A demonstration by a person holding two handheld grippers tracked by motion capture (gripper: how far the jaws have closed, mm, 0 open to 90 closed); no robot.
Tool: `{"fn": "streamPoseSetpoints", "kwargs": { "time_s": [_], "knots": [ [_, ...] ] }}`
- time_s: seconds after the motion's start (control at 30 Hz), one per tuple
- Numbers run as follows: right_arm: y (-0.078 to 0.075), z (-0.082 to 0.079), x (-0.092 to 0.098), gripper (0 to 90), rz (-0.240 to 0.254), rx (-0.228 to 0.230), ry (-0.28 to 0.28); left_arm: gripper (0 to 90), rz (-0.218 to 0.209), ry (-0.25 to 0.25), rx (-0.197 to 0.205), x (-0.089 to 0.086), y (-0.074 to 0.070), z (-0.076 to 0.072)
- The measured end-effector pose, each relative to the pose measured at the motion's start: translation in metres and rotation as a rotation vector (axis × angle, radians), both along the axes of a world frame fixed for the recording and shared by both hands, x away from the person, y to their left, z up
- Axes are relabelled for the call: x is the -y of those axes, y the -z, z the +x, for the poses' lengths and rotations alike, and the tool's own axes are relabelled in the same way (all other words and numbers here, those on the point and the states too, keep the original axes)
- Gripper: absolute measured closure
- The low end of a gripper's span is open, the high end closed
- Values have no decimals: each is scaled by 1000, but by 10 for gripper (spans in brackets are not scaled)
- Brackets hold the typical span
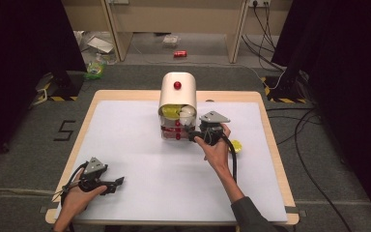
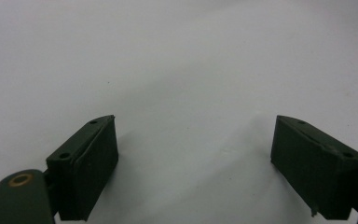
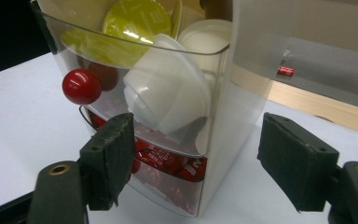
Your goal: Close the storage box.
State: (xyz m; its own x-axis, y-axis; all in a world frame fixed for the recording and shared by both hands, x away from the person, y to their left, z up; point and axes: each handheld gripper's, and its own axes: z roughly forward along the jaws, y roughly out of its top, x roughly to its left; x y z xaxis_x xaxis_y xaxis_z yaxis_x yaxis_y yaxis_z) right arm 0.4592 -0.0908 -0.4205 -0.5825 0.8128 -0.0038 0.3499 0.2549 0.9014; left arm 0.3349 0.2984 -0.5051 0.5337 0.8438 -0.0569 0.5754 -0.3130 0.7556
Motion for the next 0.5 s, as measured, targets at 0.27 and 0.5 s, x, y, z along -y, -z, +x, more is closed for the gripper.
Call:
{"fn": "streamPoseSetpoints", "kwargs": {
  "time_s": [0.27,0.5],
  "knots": [
    [-3,-5,10,267,6,-5,12,143,-3,1,-2,-1,0,0],
    [-6,-12,22,260,20,-13,17,143,0,0,0,0,0,0]
  ]
}}
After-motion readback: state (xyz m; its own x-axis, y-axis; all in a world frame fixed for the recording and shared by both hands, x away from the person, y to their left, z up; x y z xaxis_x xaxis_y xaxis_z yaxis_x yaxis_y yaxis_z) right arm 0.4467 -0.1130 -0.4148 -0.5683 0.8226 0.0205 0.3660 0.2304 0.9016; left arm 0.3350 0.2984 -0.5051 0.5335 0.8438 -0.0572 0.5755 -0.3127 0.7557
